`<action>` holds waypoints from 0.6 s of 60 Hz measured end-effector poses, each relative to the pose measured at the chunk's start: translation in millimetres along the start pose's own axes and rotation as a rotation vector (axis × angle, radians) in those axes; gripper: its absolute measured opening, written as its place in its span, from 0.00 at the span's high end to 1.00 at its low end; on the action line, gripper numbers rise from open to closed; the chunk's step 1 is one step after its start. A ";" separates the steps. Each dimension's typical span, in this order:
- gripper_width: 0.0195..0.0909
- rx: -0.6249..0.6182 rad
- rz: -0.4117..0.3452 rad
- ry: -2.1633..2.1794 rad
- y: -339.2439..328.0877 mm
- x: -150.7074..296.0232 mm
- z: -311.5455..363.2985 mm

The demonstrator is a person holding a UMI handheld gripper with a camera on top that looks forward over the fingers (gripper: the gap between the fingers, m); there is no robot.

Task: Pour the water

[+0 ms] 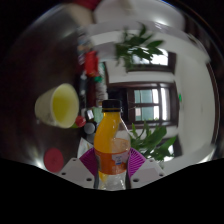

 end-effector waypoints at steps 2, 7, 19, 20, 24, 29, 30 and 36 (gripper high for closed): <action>0.78 0.014 -0.021 0.122 -4.1 -1.1 -6.9; 0.78 0.035 -0.069 0.428 -10.1 -8.9 -20.8; 0.77 0.102 -0.224 1.084 -7.4 -32.7 -43.5; 0.77 0.110 -0.233 1.128 -6.3 -36.6 -43.3; 0.77 0.142 -0.274 1.284 -0.1 -42.7 -33.2; 0.76 0.175 -0.310 1.408 7.6 -56.4 -21.8; 0.77 0.170 -0.304 1.422 2.3 -38.1 -16.7; 0.77 0.169 -0.327 1.476 17.6 -59.3 3.4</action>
Point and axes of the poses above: the point between the fingertips, and its own axes, seen from behind it with the camera up: z to the left, x up, y forward, the way the camera looks, the point moved 9 cm from there along -y, backward, against the way the camera looks, and after that the axes turned 4 degrees about x, right-handed, at the moved point
